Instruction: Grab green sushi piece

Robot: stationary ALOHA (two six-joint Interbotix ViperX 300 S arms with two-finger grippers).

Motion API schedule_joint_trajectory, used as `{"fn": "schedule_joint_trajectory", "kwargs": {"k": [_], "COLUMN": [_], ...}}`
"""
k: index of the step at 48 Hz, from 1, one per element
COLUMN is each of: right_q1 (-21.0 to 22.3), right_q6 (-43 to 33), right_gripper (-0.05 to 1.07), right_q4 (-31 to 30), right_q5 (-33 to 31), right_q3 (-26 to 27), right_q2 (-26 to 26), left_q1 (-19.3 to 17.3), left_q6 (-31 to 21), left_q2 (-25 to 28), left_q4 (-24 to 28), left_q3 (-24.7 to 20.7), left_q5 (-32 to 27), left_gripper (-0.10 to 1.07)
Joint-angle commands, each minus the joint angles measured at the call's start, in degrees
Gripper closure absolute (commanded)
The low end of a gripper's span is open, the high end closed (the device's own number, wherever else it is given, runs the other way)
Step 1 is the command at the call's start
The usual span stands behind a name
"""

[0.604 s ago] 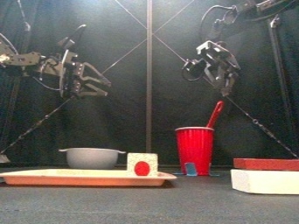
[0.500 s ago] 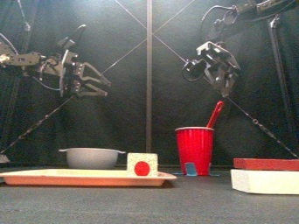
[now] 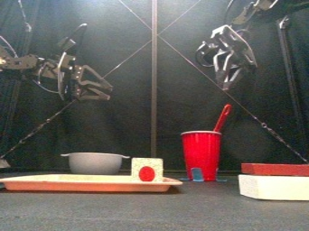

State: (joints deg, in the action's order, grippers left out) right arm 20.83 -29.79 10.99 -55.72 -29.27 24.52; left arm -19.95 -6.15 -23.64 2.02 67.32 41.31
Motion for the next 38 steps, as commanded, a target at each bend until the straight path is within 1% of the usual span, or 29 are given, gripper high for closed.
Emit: {"fn": "schedule_joint_trajectory", "kwargs": {"k": [1,8,11,18,21,22,27,31,35,38], "right_q1": [-3.52,-8.26,-9.76,-11.60,-11.69,-11.78,-11.87,-12.48,-13.36,-14.50], "right_q6": [-1.67,-4.83,-5.63,-6.06,-6.06,-6.06,-5.19,-5.10,-5.01,-5.10], "right_gripper": [0.33,0.33,0.33,0.33,0.33,0.33,0.33,0.33,0.33,0.33], "right_q4": [1.05,0.70,0.09,-1.85,-2.37,-2.46,-3.16,-5.27,-8.44,-12.30], "right_q5": [7.12,15.21,17.49,23.29,26.89,27.95,33.22,37.27,40.69,43.77], "right_q3": [-1.85,-4.75,-5.89,-9.40,-11.60,-12.22,-15.47,-18.28,-20.48,-22.06], "right_q2": [1.67,1.76,1.76,2.72,3.60,3.96,5.10,5.89,6.50,6.77], "left_q1": [-0.09,0.00,0.79,5.45,6.77,7.47,10.28,12.57,14.06,15.21], "left_q6": [0.00,0.00,0.09,0.00,-0.18,-0.26,0.09,0.00,-0.09,-0.09], "left_q2": [-0.62,-1.58,-1.76,-2.29,-2.37,-2.37,-2.11,-2.02,-1.85,-1.32], "left_q4": [0.62,0.88,1.67,8.00,9.93,10.37,10.55,11.60,11.95,11.95], "left_q3": [-0.26,0.00,-0.09,-1.32,-2.55,-2.99,-4.13,-5.01,-5.10,-5.01], "left_q5": [-0.26,-0.70,-1.41,-6.86,-10.20,-12.13,-18.19,-21.71,-22.85,-22.85], "left_gripper": [0.12,0.12,0.12,0.12,0.12,0.12,0.12,0.12,0.12,0.12]}}
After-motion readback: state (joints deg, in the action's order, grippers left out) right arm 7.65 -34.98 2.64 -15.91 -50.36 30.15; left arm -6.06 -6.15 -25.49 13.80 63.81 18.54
